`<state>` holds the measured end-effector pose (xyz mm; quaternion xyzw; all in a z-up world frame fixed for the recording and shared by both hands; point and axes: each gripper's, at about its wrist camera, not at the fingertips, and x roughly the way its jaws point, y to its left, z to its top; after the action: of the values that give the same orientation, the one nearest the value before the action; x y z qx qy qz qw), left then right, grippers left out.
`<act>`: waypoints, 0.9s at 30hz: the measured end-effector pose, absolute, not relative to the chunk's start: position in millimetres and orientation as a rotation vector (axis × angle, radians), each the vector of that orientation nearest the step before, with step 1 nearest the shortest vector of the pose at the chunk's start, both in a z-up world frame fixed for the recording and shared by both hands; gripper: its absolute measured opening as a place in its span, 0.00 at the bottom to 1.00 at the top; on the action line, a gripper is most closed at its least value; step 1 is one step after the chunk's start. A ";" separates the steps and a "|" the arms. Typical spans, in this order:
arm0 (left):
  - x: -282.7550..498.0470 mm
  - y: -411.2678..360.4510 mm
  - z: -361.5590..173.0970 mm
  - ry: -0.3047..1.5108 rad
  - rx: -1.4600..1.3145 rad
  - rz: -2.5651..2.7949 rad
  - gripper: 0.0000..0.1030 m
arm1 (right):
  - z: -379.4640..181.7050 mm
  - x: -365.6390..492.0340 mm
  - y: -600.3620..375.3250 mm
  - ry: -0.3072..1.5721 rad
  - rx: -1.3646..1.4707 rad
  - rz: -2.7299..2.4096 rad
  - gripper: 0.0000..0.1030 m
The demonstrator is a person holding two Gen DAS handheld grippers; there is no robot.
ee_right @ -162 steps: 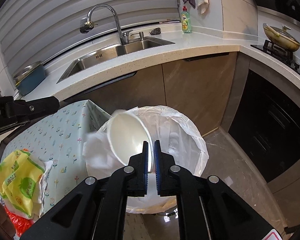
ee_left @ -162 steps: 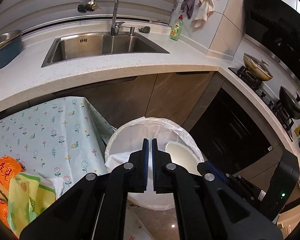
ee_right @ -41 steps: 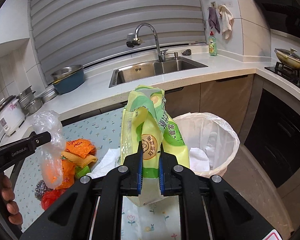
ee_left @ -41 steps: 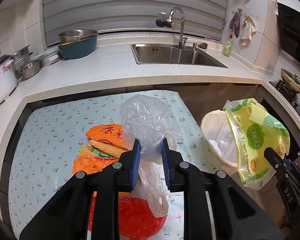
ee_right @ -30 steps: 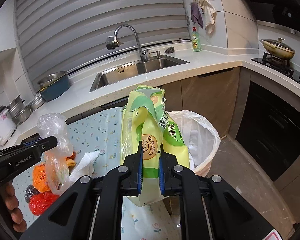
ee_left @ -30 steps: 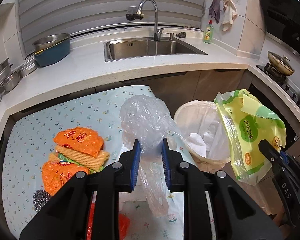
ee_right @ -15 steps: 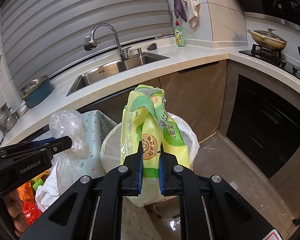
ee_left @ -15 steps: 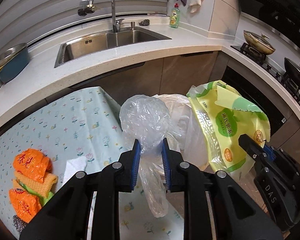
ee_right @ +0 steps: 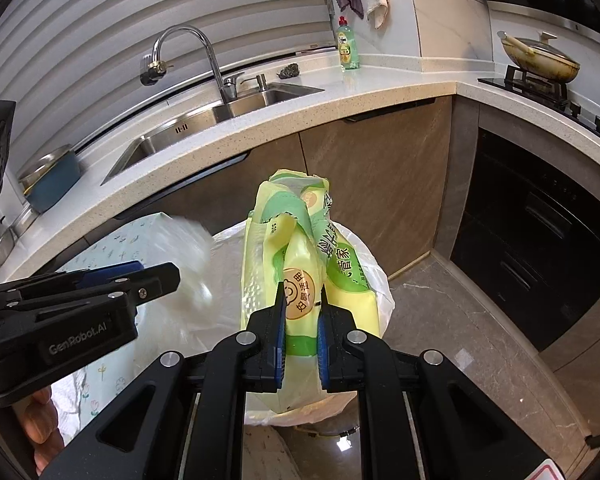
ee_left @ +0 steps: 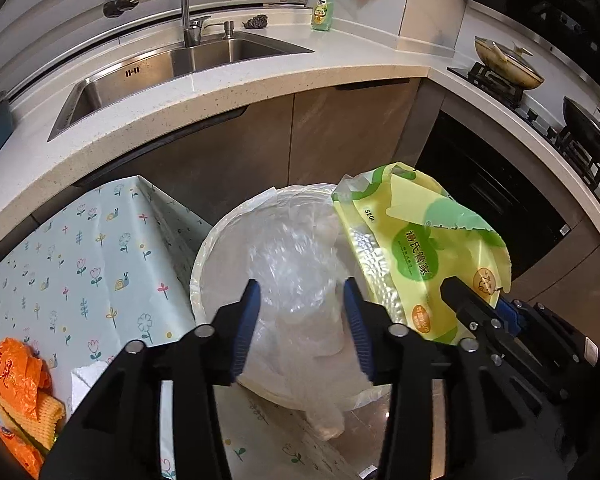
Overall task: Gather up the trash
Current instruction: 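Open both tools to drop the bags into the bin, then move both tools back over the table toward the red plastic bags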
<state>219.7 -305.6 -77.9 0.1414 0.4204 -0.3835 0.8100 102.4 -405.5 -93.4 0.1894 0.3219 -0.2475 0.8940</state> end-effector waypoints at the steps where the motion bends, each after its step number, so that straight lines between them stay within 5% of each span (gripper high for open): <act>1: 222.0 -305.1 -78.2 0.900 0.292 -0.820 0.52 | -95.1 104.1 -405.2 0.669 0.392 -0.512 0.12; 6: 228.8 -302.1 -77.8 0.882 0.291 -0.783 0.56 | -101.0 117.2 -403.7 0.673 0.405 -0.482 0.18; 10: 233.4 -292.1 -72.9 0.859 0.278 -0.746 0.64 | -102.3 123.6 -396.0 0.663 0.389 -0.464 0.38; 27: 226.2 -212.8 -29.2 0.798 0.166 -0.613 0.69 | -49.8 108.8 -347.4 0.602 0.333 -0.413 0.45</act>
<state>226.2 -212.8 -29.2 0.0794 0.3820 -0.2936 0.8727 108.8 -347.4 -49.8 0.1618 0.2930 -0.2010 0.9206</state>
